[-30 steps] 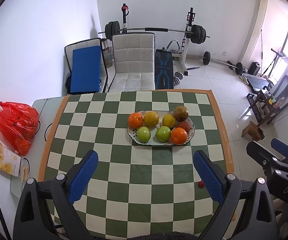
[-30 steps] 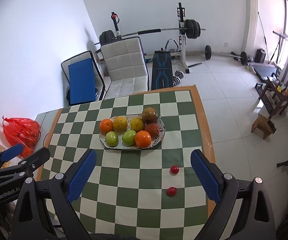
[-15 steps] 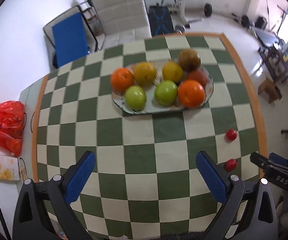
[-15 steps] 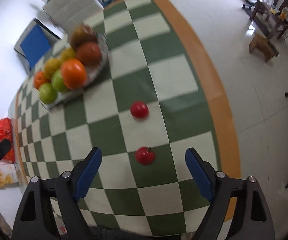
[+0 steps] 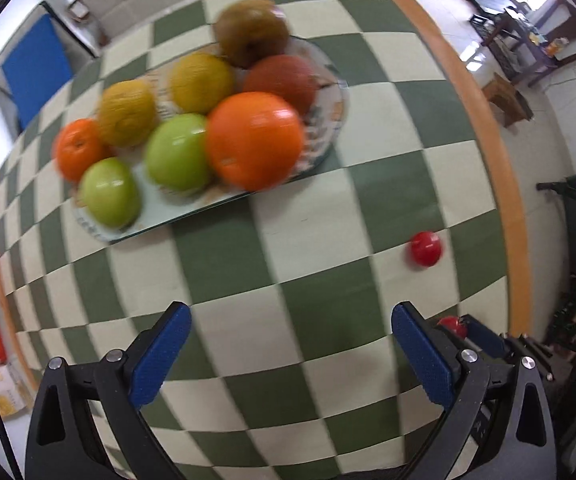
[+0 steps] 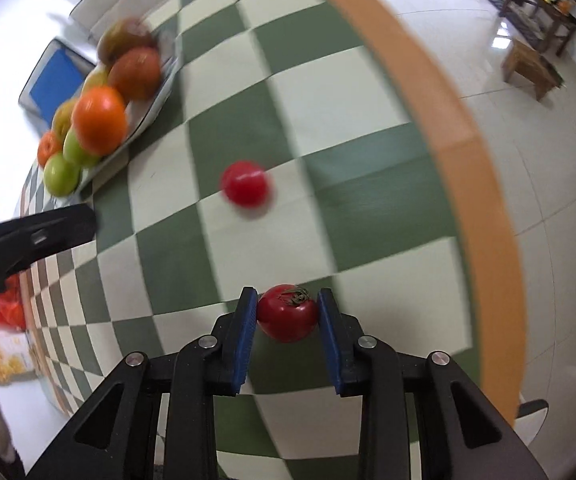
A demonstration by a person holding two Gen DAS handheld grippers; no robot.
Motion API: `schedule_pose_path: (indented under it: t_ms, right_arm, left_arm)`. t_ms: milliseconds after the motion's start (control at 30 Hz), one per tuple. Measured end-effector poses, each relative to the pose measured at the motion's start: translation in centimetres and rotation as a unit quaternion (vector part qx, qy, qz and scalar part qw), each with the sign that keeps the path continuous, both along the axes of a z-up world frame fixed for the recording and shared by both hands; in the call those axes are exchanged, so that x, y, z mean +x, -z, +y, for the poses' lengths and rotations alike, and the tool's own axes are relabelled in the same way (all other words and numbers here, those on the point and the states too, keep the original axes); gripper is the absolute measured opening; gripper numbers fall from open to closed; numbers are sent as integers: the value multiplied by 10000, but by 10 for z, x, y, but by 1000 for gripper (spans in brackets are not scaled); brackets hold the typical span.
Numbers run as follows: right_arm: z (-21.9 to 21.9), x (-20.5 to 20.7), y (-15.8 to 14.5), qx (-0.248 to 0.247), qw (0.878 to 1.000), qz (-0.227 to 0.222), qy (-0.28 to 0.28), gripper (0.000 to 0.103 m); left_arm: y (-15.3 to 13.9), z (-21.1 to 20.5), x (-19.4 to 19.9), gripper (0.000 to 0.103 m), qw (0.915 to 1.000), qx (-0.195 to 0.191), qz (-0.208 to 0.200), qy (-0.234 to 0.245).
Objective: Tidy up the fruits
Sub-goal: 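Grasp a red cherry tomato with the right gripper while the left grasps the other, then lower both cherry tomatoes onto the plate among the fruit and open both grippers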
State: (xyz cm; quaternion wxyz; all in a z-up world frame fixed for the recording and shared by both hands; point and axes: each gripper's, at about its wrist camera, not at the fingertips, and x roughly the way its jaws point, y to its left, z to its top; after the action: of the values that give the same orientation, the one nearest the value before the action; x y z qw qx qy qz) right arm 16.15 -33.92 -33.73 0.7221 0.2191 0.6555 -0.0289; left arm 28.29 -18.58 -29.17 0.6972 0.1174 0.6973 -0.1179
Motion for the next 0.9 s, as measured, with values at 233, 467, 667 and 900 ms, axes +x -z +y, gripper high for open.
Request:
schedule_pose_path:
  t_ms: [233, 467, 667, 900]
  right_arm:
    - [-47, -20, 0, -151, 9985, 137, 499, 33]
    - [-63, -33, 1, -231, 9973, 122, 690, 33]
    - [-60, -25, -16, -279, 9979, -42, 590, 33]
    - [-21, 2, -44, 72, 9992, -356, 164, 33]
  left_arm:
    - [31, -71, 2, 97, 9961, -236, 317, 784]
    - [52, -104, -2, 28, 9913, -98, 347, 1268]
    - [42, -90, -6, 28, 9925, -312, 226, 1157]
    - [-3, -3, 4, 28, 9927, -1138, 406, -36]
